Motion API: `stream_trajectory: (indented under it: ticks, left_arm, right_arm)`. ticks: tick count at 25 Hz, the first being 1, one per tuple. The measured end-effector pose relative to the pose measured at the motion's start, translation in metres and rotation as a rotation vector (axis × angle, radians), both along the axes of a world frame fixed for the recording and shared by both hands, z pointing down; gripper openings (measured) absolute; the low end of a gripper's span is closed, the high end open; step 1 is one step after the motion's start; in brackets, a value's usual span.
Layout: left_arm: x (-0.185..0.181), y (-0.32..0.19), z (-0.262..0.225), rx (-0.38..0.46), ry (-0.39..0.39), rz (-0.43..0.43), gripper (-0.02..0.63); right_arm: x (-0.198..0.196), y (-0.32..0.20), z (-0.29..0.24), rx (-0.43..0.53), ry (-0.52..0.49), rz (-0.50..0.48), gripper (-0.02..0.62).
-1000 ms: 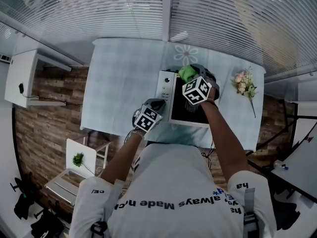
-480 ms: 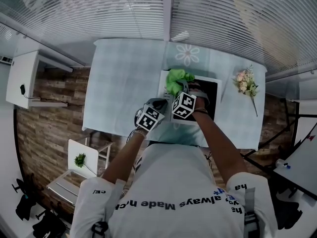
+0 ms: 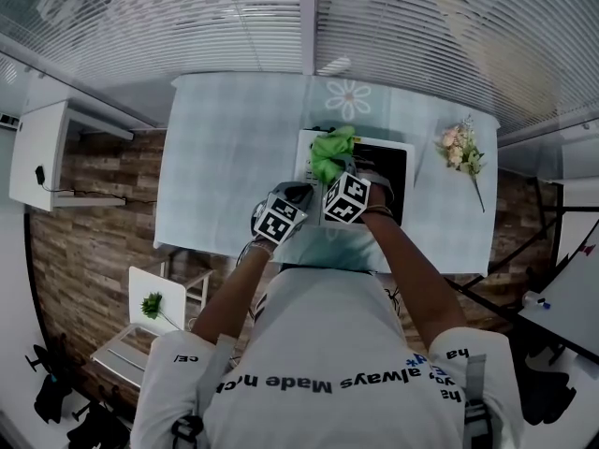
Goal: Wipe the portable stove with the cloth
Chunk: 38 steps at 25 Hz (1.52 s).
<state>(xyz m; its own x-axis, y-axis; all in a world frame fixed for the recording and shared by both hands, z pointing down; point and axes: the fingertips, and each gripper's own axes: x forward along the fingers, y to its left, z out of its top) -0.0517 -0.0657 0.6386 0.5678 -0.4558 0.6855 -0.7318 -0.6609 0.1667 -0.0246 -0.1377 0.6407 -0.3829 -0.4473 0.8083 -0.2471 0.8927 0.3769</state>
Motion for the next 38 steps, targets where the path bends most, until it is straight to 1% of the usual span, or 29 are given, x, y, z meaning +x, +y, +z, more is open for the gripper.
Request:
stream_trajectory:
  ticks: [8,20,24,26,27,28,31,34,38]
  left_arm:
    - [-0.002,0.001,0.0,0.002,0.003,0.005,0.011]
    - [0.0,0.003,0.0,0.012,-0.009,0.023,0.011]
    - [0.0,0.002,0.0,0.018,-0.016,0.031,0.011]
    - [0.0,0.001,0.0,0.017,-0.02,0.036,0.011]
    - [0.0,0.001,0.0,0.014,-0.02,0.038,0.011]
    - [0.001,0.0,0.001,0.013,-0.02,0.042,0.011]
    - [0.0,0.0,0.0,0.01,-0.02,0.061,0.011]
    - [0.0,0.002,0.0,-0.005,-0.021,0.082,0.011]
    - [0.0,0.001,0.001,-0.019,-0.009,0.094,0.011]
  right_arm:
    - [0.001,0.039,0.0,-0.138,-0.056,0.017,0.026]
    - [0.006,0.087,0.003,-0.235,-0.004,-0.024,0.026]
    - [0.006,0.091,0.003,-0.245,-0.013,-0.007,0.026]
    - [0.005,0.089,-0.001,-0.228,-0.011,-0.013,0.026]
    - [0.004,0.086,-0.009,-0.205,-0.031,-0.006,0.026]
    - [0.002,0.084,-0.02,-0.178,-0.07,0.013,0.026]
    - [-0.005,0.088,-0.058,-0.129,-0.213,0.073,0.026]
    - [-0.01,0.116,-0.07,-0.161,-0.292,0.087,0.026]
    - [-0.02,0.159,-0.053,-0.249,-0.322,0.082,0.026]
